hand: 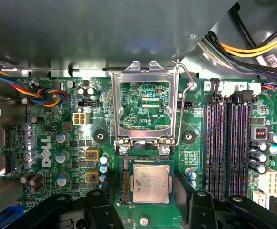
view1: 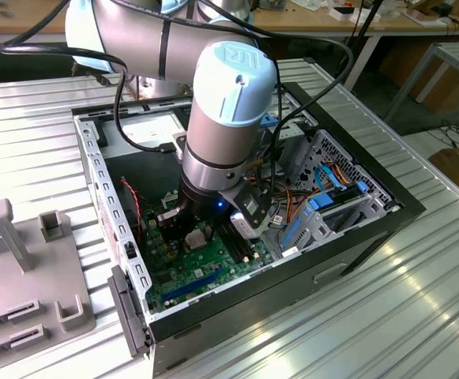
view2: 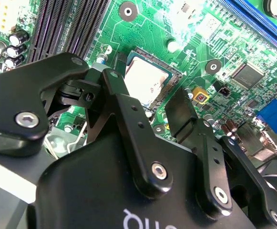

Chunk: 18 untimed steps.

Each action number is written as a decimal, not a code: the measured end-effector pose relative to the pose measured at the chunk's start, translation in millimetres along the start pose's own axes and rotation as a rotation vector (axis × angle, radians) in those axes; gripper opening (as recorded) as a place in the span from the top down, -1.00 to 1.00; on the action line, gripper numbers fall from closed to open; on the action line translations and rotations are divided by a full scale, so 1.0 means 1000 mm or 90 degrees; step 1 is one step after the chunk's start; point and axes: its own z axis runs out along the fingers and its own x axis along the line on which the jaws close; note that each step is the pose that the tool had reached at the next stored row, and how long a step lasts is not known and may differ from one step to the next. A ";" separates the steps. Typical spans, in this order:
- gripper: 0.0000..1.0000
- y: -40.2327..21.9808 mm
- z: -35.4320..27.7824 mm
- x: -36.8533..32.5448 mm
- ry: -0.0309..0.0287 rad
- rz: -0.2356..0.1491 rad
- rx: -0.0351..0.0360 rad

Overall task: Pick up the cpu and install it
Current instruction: 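Place the cpu into insertion slot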

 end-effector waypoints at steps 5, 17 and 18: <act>-0.24 0.0000 0.0001 -0.0019 -0.0004 0.000 -0.0002; -0.29 0.0001 -0.0047 -0.0028 0.0025 0.000 -0.0002; -0.29 0.0000 -0.0047 -0.0028 0.0026 0.000 -0.0001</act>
